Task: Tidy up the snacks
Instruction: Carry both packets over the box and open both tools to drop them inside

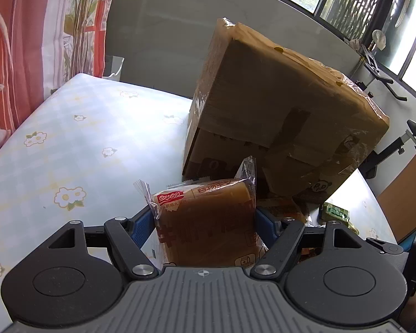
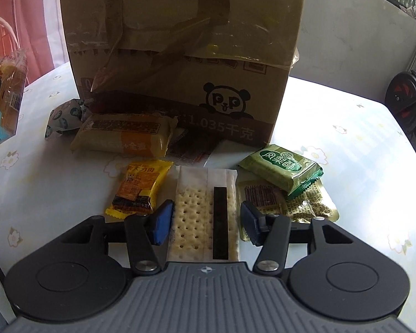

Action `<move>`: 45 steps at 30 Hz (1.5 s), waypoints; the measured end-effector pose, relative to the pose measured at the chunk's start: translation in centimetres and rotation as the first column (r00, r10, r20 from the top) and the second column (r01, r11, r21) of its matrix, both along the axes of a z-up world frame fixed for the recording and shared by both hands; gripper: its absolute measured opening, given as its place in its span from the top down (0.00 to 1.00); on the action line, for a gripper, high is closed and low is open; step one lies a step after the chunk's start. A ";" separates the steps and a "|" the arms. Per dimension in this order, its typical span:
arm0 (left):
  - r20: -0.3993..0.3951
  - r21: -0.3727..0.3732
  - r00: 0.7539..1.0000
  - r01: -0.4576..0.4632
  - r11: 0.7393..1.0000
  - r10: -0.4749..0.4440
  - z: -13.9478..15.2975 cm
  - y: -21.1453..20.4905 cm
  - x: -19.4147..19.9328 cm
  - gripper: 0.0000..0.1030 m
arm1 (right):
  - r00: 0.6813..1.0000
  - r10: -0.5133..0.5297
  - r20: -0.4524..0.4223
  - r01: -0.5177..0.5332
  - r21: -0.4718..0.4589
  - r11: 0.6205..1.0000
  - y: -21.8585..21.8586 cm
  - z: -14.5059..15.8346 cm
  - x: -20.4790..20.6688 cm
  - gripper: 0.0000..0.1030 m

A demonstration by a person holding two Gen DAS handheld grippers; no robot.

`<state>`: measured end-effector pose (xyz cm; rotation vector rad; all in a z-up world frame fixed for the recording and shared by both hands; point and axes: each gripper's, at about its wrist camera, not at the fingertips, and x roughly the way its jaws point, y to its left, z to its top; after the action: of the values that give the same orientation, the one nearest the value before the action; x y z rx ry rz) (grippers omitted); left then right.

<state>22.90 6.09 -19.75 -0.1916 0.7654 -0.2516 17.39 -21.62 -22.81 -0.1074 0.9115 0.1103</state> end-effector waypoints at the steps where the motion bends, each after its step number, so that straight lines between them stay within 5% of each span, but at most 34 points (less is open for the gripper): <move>1: 0.001 0.000 1.000 0.001 1.000 -0.001 0.0 0.0 0.0 0.25 | 1.000 -0.003 0.000 0.003 0.007 1.000 0.0 0.0 -0.1 0.53; 12: 0.127 0.020 0.990 0.059 0.998 -0.061 4.4 -0.9 0.8 0.25 | 0.979 -0.094 0.182 0.066 0.158 0.985 -2.8 7.3 -1.0 0.53; 24: 0.381 0.041 0.914 0.137 0.990 -0.142 13.5 -6.3 6.4 0.25 | 0.889 -0.060 0.454 -0.037 0.202 0.979 -3.3 18.6 5.4 0.53; 28: 0.428 0.079 0.894 0.109 0.991 -0.133 14.2 -9.5 10.1 0.25 | 0.879 -0.084 0.469 -0.006 0.187 0.982 -2.5 18.8 10.0 0.53; 34: 0.346 0.155 0.932 0.062 0.986 -0.112 11.9 -13.6 14.4 0.26 | 0.915 -0.069 0.398 0.031 0.102 0.994 -0.8 16.1 14.9 0.53; 41: 0.230 0.126 0.963 0.114 0.985 -0.141 8.8 -14.1 17.2 0.24 | 0.943 -0.105 0.315 0.078 0.097 0.992 -1.7 14.1 16.0 0.52; 45: 0.246 0.131 0.960 0.101 0.986 -0.131 8.6 -13.0 17.3 0.14 | 0.937 -0.080 0.341 0.060 0.069 0.996 -1.7 14.3 15.2 0.44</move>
<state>40.22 -6.94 -11.18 -0.0014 0.5344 -0.3351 32.59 -23.36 -8.55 -0.0381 0.5611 0.0489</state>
